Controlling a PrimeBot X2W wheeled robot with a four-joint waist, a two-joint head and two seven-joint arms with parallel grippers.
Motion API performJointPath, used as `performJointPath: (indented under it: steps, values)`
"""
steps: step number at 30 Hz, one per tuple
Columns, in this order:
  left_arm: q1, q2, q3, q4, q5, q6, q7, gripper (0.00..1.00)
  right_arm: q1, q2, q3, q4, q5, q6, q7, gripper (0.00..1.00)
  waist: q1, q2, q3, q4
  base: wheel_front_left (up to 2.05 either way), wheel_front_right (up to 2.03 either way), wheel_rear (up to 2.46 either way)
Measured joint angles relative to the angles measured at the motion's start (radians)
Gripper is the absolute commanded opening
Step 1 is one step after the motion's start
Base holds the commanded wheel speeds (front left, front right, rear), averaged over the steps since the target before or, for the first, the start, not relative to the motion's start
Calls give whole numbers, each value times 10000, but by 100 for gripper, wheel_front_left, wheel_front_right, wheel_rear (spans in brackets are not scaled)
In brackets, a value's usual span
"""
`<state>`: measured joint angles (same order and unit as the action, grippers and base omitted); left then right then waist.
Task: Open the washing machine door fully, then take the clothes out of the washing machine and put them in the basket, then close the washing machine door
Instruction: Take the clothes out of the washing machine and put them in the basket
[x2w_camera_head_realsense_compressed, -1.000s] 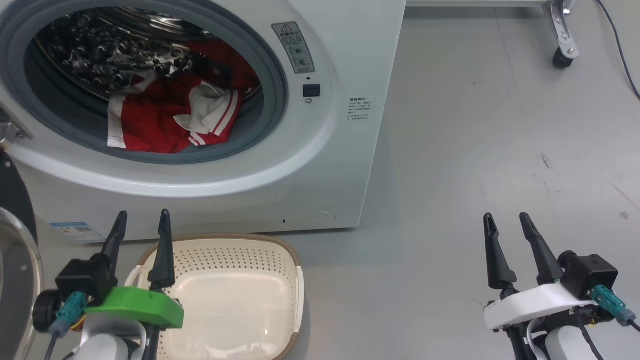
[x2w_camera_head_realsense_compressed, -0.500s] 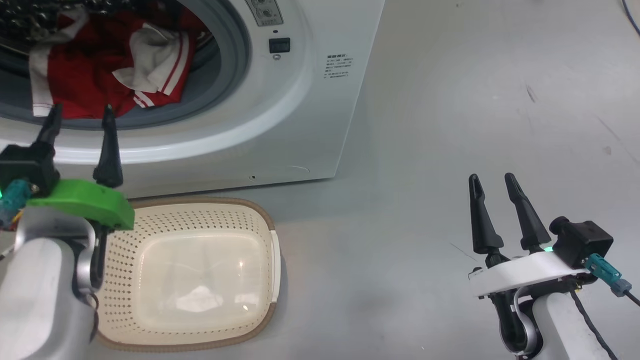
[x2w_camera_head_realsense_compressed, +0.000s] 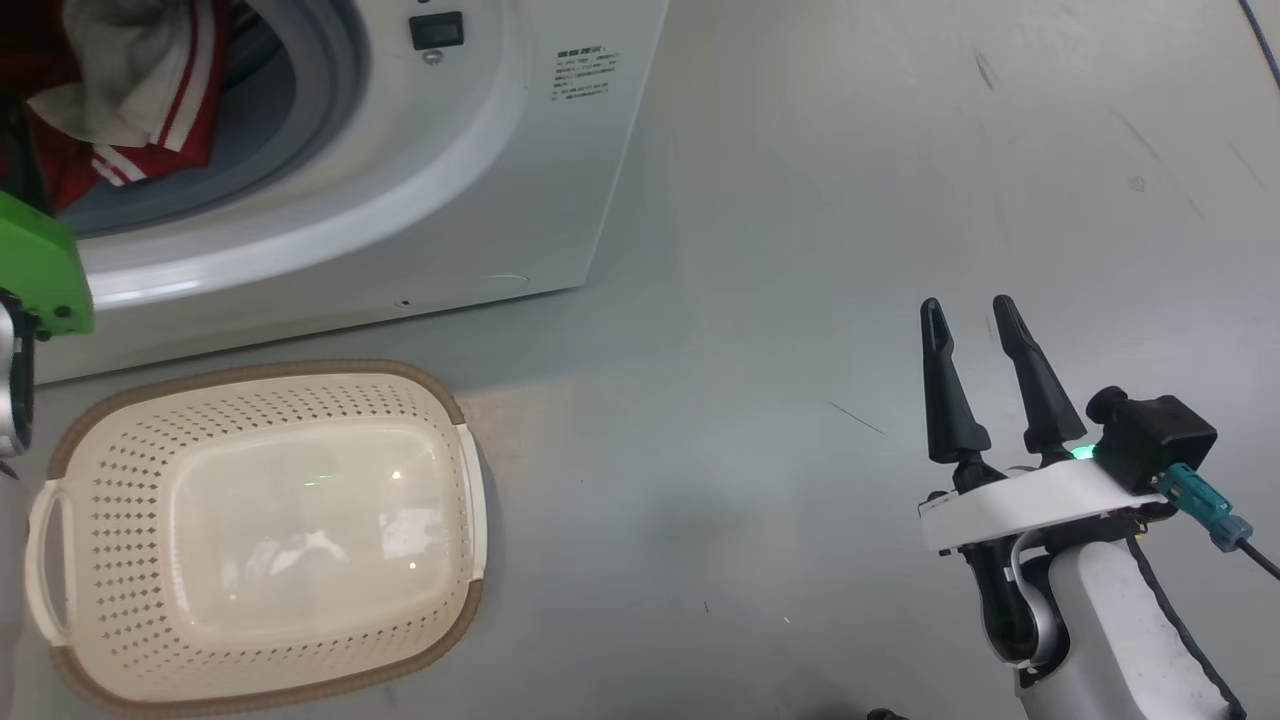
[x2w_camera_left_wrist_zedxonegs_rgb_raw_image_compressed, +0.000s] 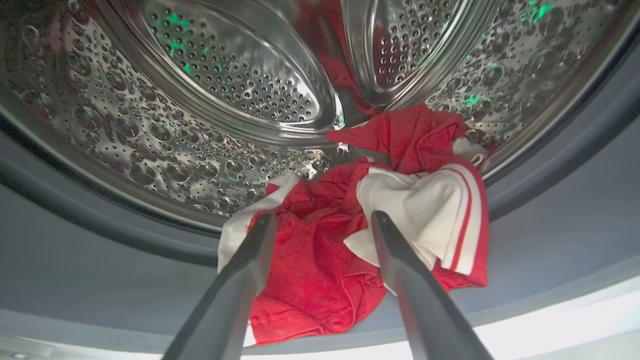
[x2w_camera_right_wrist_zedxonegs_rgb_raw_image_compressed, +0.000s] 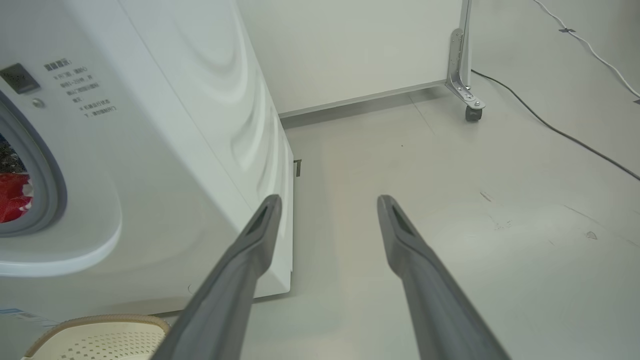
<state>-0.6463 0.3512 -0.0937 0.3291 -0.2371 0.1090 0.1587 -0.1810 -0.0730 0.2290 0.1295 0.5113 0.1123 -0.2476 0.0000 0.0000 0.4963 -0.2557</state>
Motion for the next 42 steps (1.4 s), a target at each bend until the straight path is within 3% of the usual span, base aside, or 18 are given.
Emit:
performJointPath:
  steps: [18,40,41,42]
  values:
    - [-1896,1012,523,2197,1035,52,1898,100,-427,117,15,88,-219,40,0,100,1,0,1010,-917,0,0,0]
    - [-3002,821,963,3783,1601,90,2380,100,-581,240,96,253,-207,96,0,100,1,0,1322,-1133,0,0,0]
    - [-3061,792,1007,3829,1601,90,2399,93,-581,240,94,261,-207,96,0,100,1,0,1331,-1134,0,0,0]
    - [-3105,765,1039,3866,1603,90,2405,58,-582,242,96,267,-207,96,0,100,1,0,1338,-1133,0,0,0]
